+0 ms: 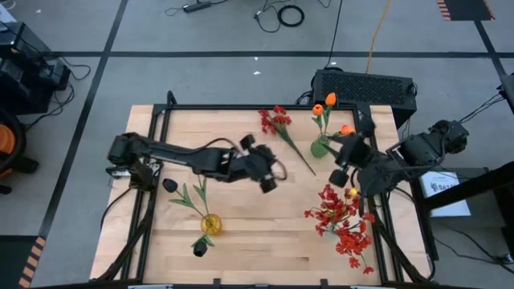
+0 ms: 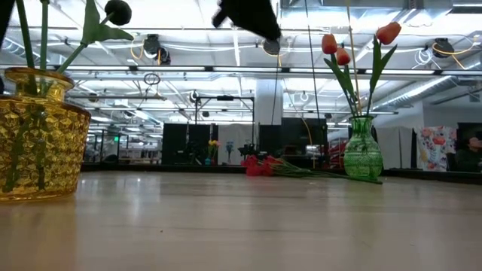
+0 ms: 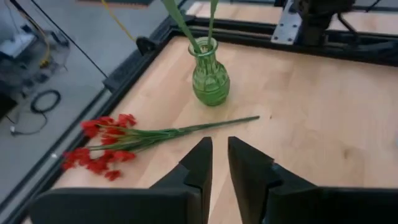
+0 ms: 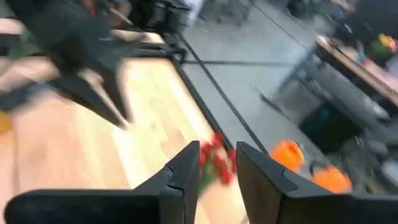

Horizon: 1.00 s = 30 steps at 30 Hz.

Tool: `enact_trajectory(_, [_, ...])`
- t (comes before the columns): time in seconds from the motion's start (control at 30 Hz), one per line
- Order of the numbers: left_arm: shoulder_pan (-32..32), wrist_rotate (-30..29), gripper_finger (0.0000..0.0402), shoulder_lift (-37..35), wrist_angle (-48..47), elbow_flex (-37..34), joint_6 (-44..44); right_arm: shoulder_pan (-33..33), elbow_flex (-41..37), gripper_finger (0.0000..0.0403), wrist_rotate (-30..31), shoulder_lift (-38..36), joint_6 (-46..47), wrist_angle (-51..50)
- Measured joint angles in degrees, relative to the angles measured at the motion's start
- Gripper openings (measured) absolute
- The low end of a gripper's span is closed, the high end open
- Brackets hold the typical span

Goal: Sort flowers into vase by color

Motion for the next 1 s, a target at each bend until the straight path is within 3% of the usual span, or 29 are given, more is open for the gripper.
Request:
enact_trajectory(0.13, [-2.54, -1.41, 0.0041, -5.49, 1.98, -5.19, 1.49, 5.0, 0.0, 0.0105, 3.7, -1.69, 14.23, -9.34])
enact_trajectory(0.33, [-3.39, -1.61, 0.0029, -10.67, 4.26, -12.04, 1.06, 14.57, -1.85, 0.0114, 3.85, -2.5, 26.81, -15.49])
enact_trajectory(0.43, [-3.47, -1.58, 0.0029, -12.07, 5.87, -13.88, 0.99, 16.83, -4.81, 0.0112, 3.39, -3.41, 37.69, -18.21])
enact_trajectory(0.8, [-4.72, -1.31, 0.0028, -12.88, 7.28, -14.35, 1.11, 26.91, -19.43, 0.0105, 5.27, -10.17, 64.91, -18.2])
enact_trajectory(1.0, [-4.77, -1.31, 0.0028, -12.88, 7.3, -14.35, 1.29, 31.27, -25.76, 0.0105, 7.78, -16.15, 71.69, -18.27])
